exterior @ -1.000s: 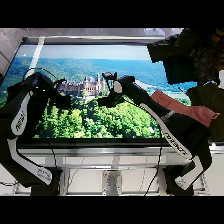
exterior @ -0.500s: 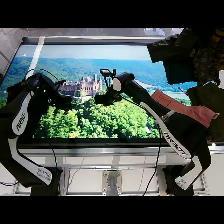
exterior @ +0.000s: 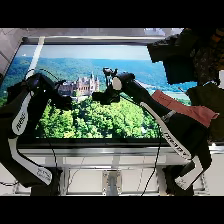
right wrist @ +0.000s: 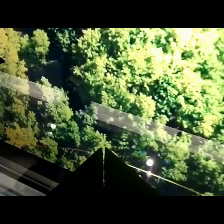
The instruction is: Fold the clothes and pants, and hang the long-sleeved shirts on hangers.
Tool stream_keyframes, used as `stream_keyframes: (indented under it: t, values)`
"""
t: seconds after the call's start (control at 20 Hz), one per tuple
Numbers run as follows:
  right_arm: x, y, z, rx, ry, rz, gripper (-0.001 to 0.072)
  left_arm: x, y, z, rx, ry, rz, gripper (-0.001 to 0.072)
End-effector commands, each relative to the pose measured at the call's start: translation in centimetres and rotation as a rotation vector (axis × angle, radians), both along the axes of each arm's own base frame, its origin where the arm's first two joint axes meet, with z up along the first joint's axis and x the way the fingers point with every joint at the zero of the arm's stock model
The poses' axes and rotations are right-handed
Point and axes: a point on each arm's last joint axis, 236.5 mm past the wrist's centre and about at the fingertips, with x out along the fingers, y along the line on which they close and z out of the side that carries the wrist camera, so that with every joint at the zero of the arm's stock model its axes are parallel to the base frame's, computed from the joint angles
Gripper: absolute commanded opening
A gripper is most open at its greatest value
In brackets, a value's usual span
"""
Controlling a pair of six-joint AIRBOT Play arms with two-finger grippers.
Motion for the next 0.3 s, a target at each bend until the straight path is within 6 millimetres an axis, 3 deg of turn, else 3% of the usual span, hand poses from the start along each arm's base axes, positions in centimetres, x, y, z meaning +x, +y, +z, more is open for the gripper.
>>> stream_keyframes:
  t: [0.0,0.25]
  values:
    - [0.6,0.8,1.0,0.046,-0.008,-0.050,0.0002,0.0,0.0,0.0,0.000,0.000,-0.001,0.0220]
    - [1.8,0.7,2.6,0.053,-0.044,-0.089,0.0002,0.0,0.0,0.0,0.000,0.000,-0.001,0.0220]
